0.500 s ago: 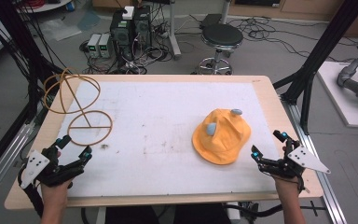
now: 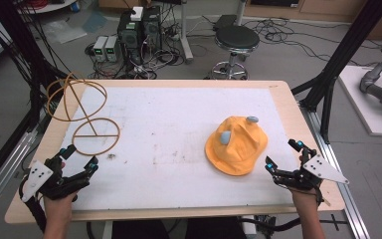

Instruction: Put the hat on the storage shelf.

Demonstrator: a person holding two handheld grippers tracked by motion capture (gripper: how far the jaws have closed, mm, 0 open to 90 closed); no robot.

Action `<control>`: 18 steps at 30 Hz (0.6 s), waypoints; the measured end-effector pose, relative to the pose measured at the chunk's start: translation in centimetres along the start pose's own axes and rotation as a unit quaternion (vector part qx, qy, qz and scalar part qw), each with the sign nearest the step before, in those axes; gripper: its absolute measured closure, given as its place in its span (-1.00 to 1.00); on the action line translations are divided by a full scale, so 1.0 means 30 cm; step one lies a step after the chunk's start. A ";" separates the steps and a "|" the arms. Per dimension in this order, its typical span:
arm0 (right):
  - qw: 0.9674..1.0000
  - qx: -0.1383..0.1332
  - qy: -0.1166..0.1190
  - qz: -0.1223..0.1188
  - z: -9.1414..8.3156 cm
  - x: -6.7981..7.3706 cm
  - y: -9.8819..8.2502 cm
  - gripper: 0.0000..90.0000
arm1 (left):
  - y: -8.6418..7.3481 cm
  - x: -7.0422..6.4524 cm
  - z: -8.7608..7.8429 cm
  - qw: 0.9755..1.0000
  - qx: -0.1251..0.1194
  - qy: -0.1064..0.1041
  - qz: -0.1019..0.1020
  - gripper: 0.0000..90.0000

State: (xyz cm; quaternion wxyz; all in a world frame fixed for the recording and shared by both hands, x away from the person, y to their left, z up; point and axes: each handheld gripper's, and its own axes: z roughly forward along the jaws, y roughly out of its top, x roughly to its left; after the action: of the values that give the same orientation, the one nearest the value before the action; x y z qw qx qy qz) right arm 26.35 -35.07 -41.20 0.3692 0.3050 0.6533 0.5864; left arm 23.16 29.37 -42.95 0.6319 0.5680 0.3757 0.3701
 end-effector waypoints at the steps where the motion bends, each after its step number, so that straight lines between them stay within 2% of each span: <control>1: 1.000 -0.001 0.000 0.001 0.000 0.000 0.001 -0.90 | 0.000 0.000 0.000 1.000 0.000 0.000 0.000 -0.66; 9: 1.000 -0.001 0.005 -0.001 0.021 0.006 0.010 -0.90 | -0.003 0.004 -0.005 1.000 0.004 0.002 0.000 -0.66; 11: 1.000 0.001 0.010 -0.002 0.043 0.010 0.017 -0.90 | -0.005 0.005 -0.006 1.000 0.004 0.003 -0.001 -0.66; 18: 0.999 0.032 0.022 -0.021 0.093 0.016 0.020 -0.88 | -0.005 0.011 -0.012 1.000 0.003 0.005 -0.004 -0.66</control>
State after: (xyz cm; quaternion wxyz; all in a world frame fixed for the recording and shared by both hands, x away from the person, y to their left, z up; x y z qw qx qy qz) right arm 28.40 -33.09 -40.77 0.3565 0.2899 0.6858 0.5644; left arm 22.99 29.83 -43.15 0.6296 0.5667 0.3825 0.3689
